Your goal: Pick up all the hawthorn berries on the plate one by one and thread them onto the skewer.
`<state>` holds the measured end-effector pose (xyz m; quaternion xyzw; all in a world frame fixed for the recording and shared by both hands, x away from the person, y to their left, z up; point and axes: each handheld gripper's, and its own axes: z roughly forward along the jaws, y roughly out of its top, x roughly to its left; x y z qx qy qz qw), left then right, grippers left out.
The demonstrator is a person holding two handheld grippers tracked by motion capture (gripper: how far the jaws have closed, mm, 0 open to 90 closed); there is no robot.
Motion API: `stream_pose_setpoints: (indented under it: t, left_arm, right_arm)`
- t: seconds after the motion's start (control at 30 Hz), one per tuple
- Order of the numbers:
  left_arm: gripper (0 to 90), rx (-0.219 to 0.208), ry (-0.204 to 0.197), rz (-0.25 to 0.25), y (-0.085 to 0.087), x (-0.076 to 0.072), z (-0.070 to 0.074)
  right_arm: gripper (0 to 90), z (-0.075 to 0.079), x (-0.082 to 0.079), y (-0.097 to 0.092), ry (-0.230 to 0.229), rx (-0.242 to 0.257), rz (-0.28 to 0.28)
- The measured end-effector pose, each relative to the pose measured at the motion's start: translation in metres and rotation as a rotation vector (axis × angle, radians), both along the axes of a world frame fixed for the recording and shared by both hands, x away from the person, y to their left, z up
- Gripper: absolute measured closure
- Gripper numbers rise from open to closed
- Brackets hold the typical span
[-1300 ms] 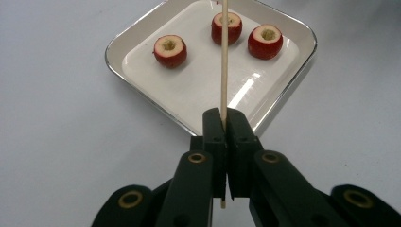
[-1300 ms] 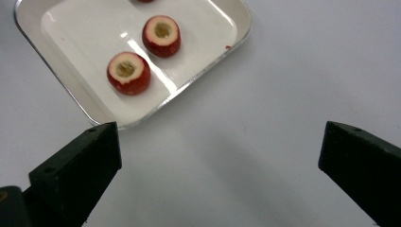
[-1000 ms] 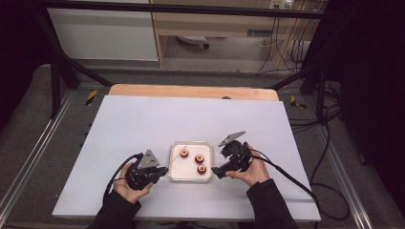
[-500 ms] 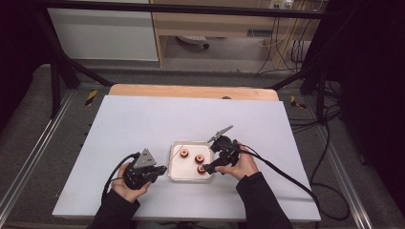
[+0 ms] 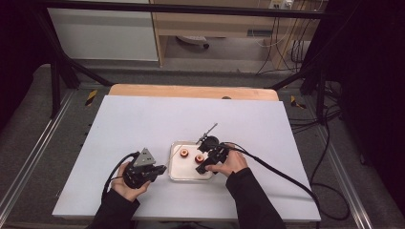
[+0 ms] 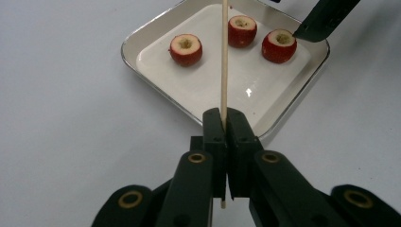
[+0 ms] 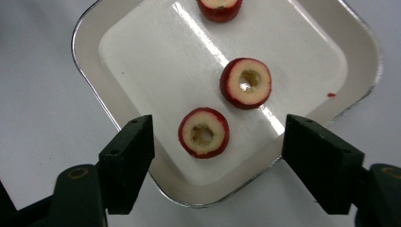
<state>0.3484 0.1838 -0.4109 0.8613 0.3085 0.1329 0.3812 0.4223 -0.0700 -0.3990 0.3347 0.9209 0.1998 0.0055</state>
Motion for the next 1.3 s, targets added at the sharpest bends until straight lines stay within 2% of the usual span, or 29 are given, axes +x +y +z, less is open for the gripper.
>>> stream_pose_setpoints:
  t: [0.23, 0.3, 0.37, 0.47, 0.57, 0.73, 0.9, 1.13, 1.3]
  left_arm:
    - [87.9, -0.001, -0.001, 0.003, 0.000, 0.000, 0.000]
    - [87.9, 0.000, 0.001, 0.002, 0.000, 0.000, 0.000]
    - [87.9, 0.002, 0.002, 0.001, 0.000, 0.000, -0.001]
    - [87.9, 0.004, 0.004, 0.000, 0.000, 0.000, -0.001]
    - [87.9, 0.003, 0.004, 0.001, 0.000, 0.000, -0.001]
    - [87.9, 0.005, 0.005, 0.000, 0.000, 0.000, -0.001]
    - [87.9, 0.005, 0.005, 0.000, 0.000, 0.000, -0.001]
    - [87.9, 0.007, 0.005, -0.001, 0.000, 0.000, -0.001]
    - [87.9, 0.007, 0.005, 0.000, 0.000, 0.000, -0.001]
  right_arm:
    - [39.4, -0.010, 0.001, 0.008, 0.037, -0.038, -0.005]
    - [41.9, -0.011, 0.003, 0.008, 0.035, -0.035, -0.015]
    - [45.9, -0.011, 0.003, 0.008, 0.055, -0.019, -0.025]
    - [52.1, -0.010, 0.004, 0.008, 0.053, -0.013, -0.017]
    - [52.2, -0.010, 0.006, 0.007, 0.040, -0.019, 0.029]
    - [51.2, -0.012, 0.005, 0.008, 0.040, -0.039, 0.067]
    - [54.5, -0.013, 0.005, 0.008, 0.028, -0.049, 0.094]
    - [59.0, -0.015, 0.004, 0.010, 0.032, -0.050, 0.098]
    - [59.4, -0.014, 0.005, 0.009, 0.051, -0.040, 0.077]
